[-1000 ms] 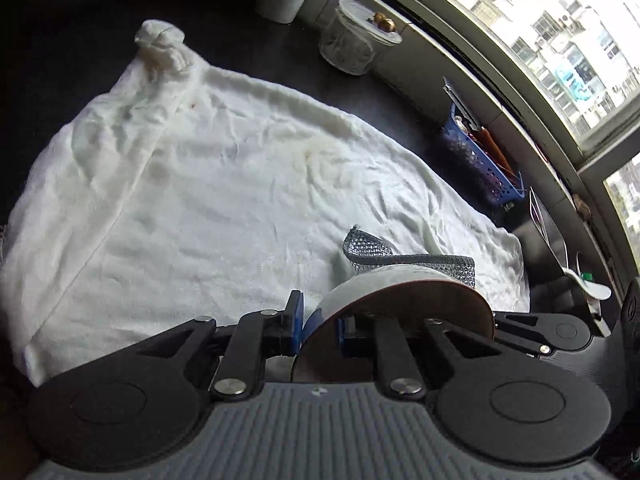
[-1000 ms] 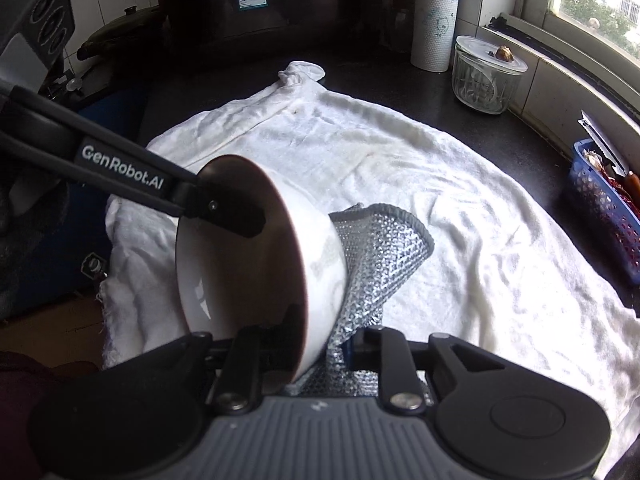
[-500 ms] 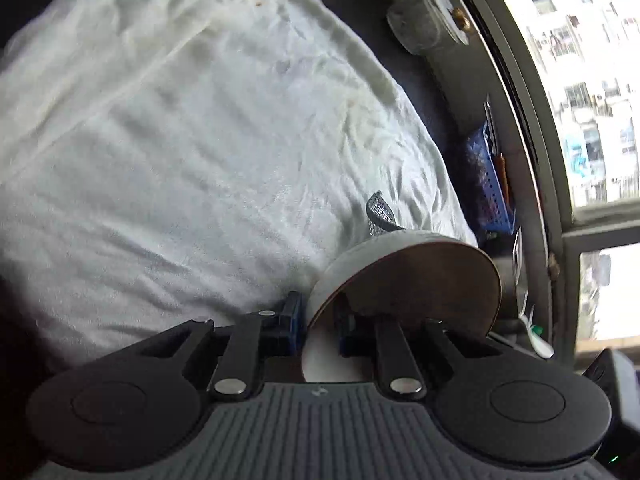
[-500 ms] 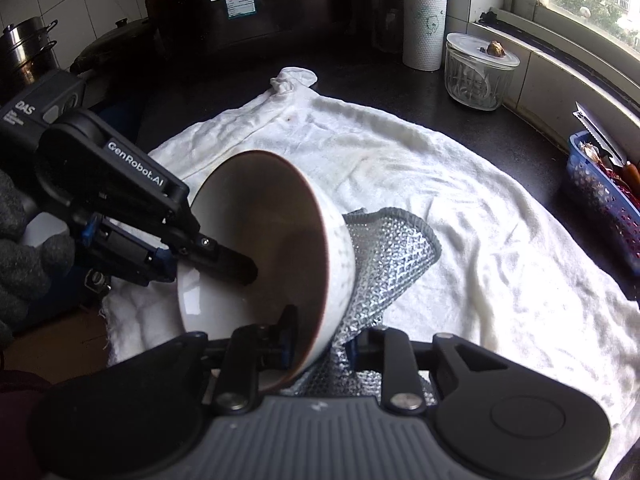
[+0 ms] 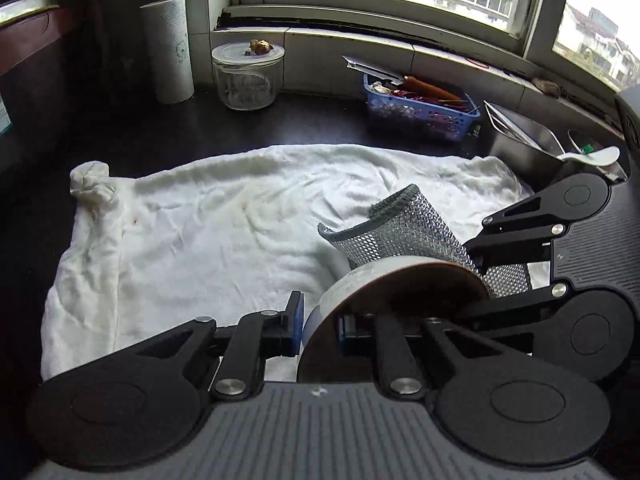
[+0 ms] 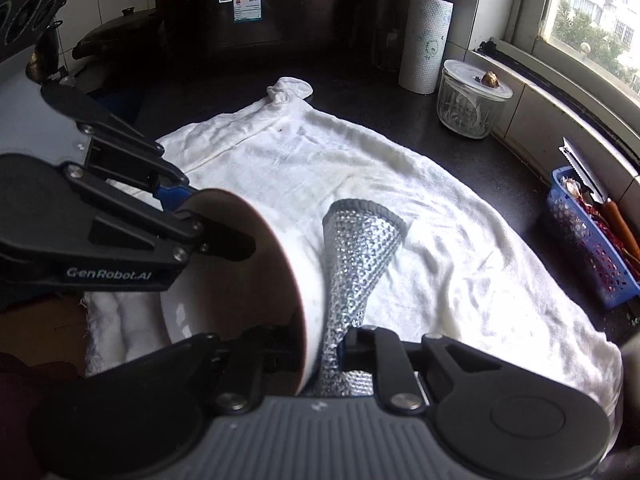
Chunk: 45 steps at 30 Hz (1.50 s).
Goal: Clean bowl
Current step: 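Rotate the bowl with the left gripper while the right gripper scrubs the outside, then keep scrubbing the bowl's outer wall with the pad in the right gripper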
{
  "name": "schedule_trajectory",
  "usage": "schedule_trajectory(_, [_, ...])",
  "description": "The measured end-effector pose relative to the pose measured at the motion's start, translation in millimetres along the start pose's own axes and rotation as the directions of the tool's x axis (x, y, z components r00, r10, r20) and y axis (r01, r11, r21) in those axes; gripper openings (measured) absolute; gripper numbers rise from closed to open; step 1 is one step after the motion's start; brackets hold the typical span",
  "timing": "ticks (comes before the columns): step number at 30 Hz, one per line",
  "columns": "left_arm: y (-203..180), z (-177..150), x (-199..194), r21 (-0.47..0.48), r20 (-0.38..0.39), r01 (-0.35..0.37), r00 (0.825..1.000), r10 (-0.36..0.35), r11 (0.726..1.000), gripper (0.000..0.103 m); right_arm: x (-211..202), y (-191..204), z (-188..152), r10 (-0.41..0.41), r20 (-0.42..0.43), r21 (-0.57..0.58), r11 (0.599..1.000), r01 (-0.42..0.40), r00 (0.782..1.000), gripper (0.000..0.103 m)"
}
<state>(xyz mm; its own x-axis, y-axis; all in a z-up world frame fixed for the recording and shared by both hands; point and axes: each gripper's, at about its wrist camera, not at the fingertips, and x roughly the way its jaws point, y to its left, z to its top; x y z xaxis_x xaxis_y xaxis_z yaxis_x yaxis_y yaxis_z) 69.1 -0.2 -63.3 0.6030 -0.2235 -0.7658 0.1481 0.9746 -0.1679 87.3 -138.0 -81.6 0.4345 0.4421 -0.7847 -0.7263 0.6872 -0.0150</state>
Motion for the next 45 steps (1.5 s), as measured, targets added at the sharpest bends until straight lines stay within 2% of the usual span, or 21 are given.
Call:
schedule_trajectory(2, [15.1, -1.1, 2.7, -0.119, -0.024, 0.025, 0.999, -0.028, 0.993, 0.016, 0.7, -2.0, 1.2, 0.003, -0.001, 0.006, 1.0, -0.003, 1.0, 0.015])
schedule_trajectory(4, [30.5, -5.9, 6.3, -0.23, -0.051, 0.044, 0.997, -0.058, 0.972, 0.016, 2.9, -3.8, -0.2, 0.013, -0.011, 0.024, 1.0, -0.013, 1.0, 0.015])
schedule_trajectory(6, [43.7, -12.5, 9.5, -0.334, -0.071, 0.059, 0.994, -0.088, 0.941, 0.016, 5.7, -4.4, -3.8, 0.04, -0.02, 0.055, 0.998, -0.039, 0.999, 0.016])
schedule_trajectory(8, [55.7, -19.5, 12.6, -0.436, -0.087, 0.069, 0.989, -0.118, 0.897, 0.016, 7.1, -0.7, -5.4, 0.049, -0.024, 0.056, 0.997, -0.048, 0.999, 0.017])
schedule_trajectory(16, [67.6, -28.9, 21.9, -0.567, -0.134, 0.089, 0.971, -0.198, 0.819, 0.016, 12.7, -2.2, -9.2, 0.1, -0.03, 0.125, 0.988, -0.096, 0.995, 0.018])
schedule_trajectory(21, [74.3, -34.5, 27.7, -0.64, -0.157, 0.094, 0.955, -0.25, 0.763, 0.016, 8.7, -1.3, -4.9, 0.07, -0.023, 0.1, 0.993, -0.068, 0.997, 0.018])
schedule_trajectory(24, [50.2, -21.0, 19.5, -0.413, -0.177, 0.033, 0.977, -0.116, 0.91, 0.017, 9.6, -0.8, -7.1, 0.072, -0.027, 0.098, 0.993, -0.069, 0.997, 0.018])
schedule_trajectory(25, [40.9, -16.4, 17.0, -0.315, -0.174, 0.011, 0.982, -0.069, 0.949, 0.017, 9.2, -0.5, -7.6, 0.074, -0.027, 0.094, 0.993, -0.071, 0.997, 0.017])
schedule_trajectory(26, [33.1, -13.3, 14.3, -0.232, -0.161, -0.014, 0.987, -0.025, 0.973, 0.017, 9.0, 0.9, -8.2, 0.072, -0.029, 0.084, 0.994, -0.07, 0.997, 0.017])
schedule_trajectory(28, [20.9, -9.6, 9.3, -0.096, -0.131, -0.042, 0.991, 0.03, 0.994, 0.017, 8.9, 3.4, -7.9, 0.064, -0.03, 0.062, 0.996, -0.062, 0.998, 0.017])
schedule_trajectory(29, [9.2, -8.1, 3.7, 0.024, -0.087, -0.077, 0.993, 0.079, 0.997, 0.017, 8.7, 3.7, -7.3, 0.064, -0.031, 0.056, 0.997, -0.062, 0.997, 0.017])
schedule_trajectory(31, [-6.2, -7.9, -4.3, 0.183, -0.018, -0.122, 0.992, 0.127, 0.975, 0.017, 8.4, 4.8, -7.0, 0.058, -0.032, 0.039, 0.998, -0.057, 0.998, 0.017])
schedule_trajectory(33, [-15.9, -8.6, -6.1, 0.27, 0.02, -0.15, 0.988, 0.15, 0.951, 0.017, 7.1, 6.7, -6.3, 0.048, -0.032, 0.018, 0.999, -0.047, 0.998, 0.017])
schedule_trajectory(36, [0.3, -5.8, -5.3, 0.1, -0.019, -0.08, 0.996, 0.083, 0.992, 0.016, 5.0, 8.6, -4.9, 0.029, -0.027, -0.013, 0.999, -0.03, 0.999, 0.017])
schedule_trajectory(38, [17.5, -5.5, -3.5, -0.066, -0.045, -0.024, 0.999, 0.021, 0.998, 0.016, 4.4, 7.9, -4.5, 0.025, -0.027, -0.015, 1.0, -0.026, 0.999, 0.016])
schedule_trajectory(39, [30.2, -6.7, -1.6, -0.178, -0.058, 0.008, 0.998, -0.018, 0.984, 0.017, 4.8, 7.4, -5.0, 0.029, -0.032, -0.014, 0.999, -0.029, 0.999, 0.016])
schedule_trajectory(40, [37.5, -9.2, 0.0, -0.239, -0.065, 0.021, 0.997, -0.037, 0.971, 0.016, 4.6, 6.4, -5.3, 0.03, -0.031, -0.01, 0.999, -0.031, 0.999, 0.016])
schedule_trajectory(43, [50.8, -18.7, 3.0, -0.364, -0.073, 0.033, 0.995, -0.064, 0.931, 0.016, 5.9, 2.0, -7.2, 0.069, -0.037, 0.045, 0.997, -0.067, 0.997, 0.017])
schedule_trajectory(45, [56.3, -23.6, 5.0, -0.423, -0.077, 0.042, 0.994, -0.082, 0.905, 0.016, 7.5, 5.4, -8.3, 0.074, -0.044, 0.039, 0.997, -0.073, 0.996, 0.019])
